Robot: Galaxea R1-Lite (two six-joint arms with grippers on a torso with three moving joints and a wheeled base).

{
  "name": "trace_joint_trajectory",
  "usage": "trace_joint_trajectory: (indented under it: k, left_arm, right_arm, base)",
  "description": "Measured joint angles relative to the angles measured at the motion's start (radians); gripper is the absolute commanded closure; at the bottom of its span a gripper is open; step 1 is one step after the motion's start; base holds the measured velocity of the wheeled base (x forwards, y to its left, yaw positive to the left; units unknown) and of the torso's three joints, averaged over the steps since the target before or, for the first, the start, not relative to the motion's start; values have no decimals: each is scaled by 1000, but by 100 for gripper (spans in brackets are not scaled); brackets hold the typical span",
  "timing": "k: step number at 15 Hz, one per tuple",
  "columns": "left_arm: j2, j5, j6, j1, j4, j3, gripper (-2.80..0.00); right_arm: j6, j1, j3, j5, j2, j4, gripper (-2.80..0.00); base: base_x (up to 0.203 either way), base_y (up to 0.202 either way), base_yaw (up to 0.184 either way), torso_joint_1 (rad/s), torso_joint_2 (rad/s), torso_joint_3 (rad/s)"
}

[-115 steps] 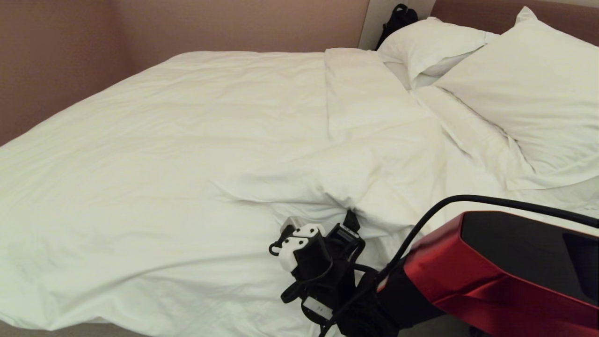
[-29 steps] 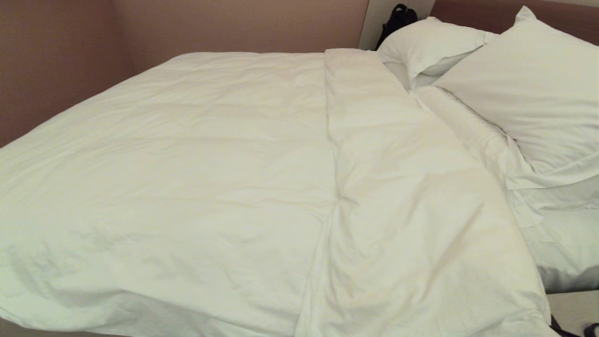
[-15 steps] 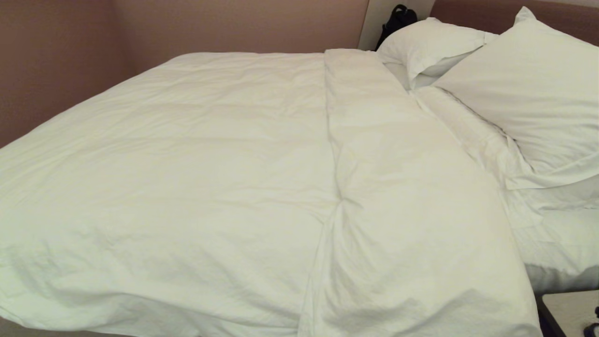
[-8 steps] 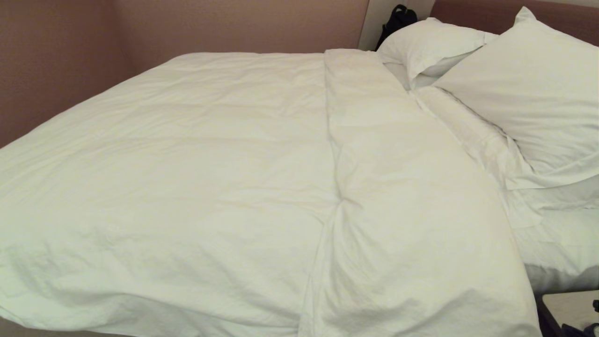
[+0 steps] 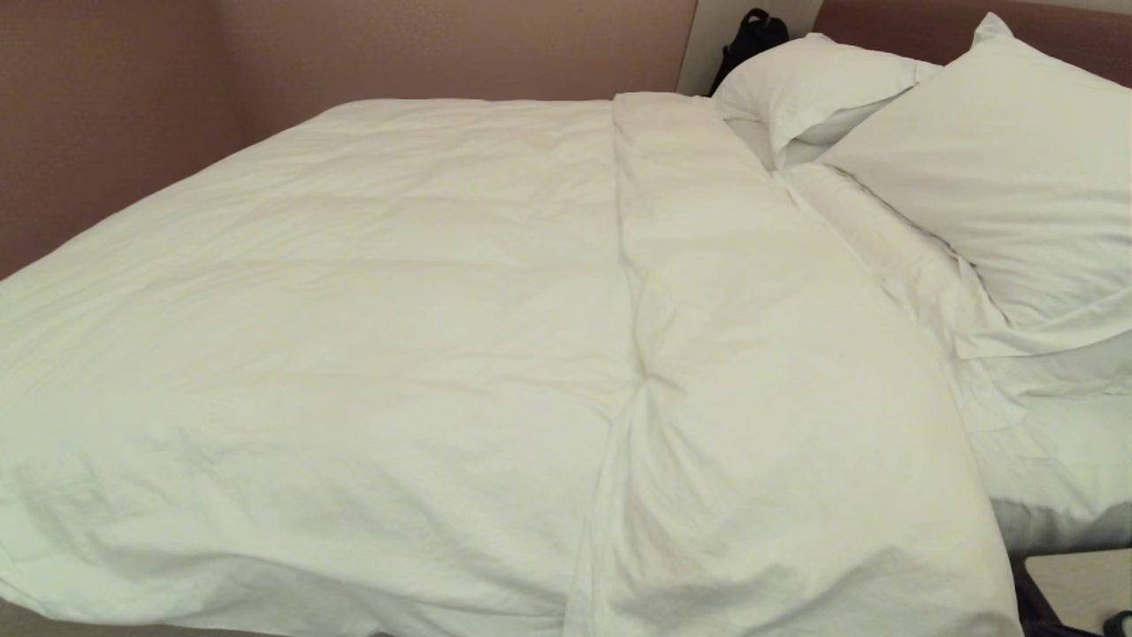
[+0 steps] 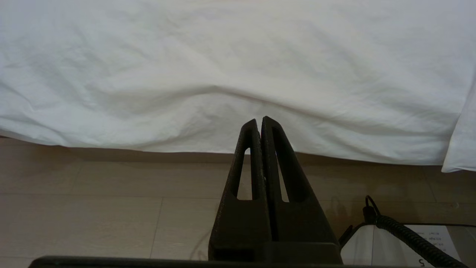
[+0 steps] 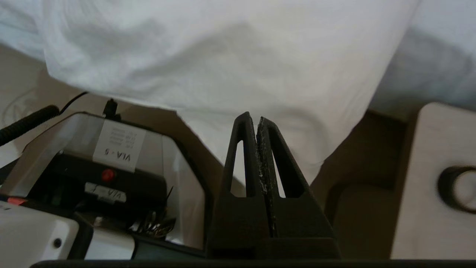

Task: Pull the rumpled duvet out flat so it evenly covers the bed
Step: Flatten the corners of the folded blanket

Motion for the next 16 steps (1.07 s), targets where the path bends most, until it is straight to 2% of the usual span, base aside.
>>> trace_joint_trajectory:
  k: [5, 8, 10, 13, 16]
  left_arm:
    - [0, 0, 0, 0, 0, 0, 0]
    - [0, -1, 0, 0, 0, 0, 0]
    - [0, 0, 0, 0, 0, 0, 0]
    - [0, 0, 0, 0, 0, 0, 0]
    - [0, 0, 0, 0, 0, 0, 0]
  right_arm:
    - [96, -21, 18, 54, 115, -20, 0]
    - [130, -120, 20, 61, 238, -68, 0]
    - [130, -194, 29, 79, 321, -115, 0]
    - [121, -256, 38, 117, 386, -179, 0]
    - [82, -332, 61, 162, 437, -240, 0]
  base:
    - [0, 0, 0, 0, 0, 0]
    - [0, 0, 0, 0, 0, 0]
    - [0, 0, 0, 0, 0, 0]
    - [0, 0, 0, 0, 0, 0]
    - [0, 0, 0, 0, 0, 0]
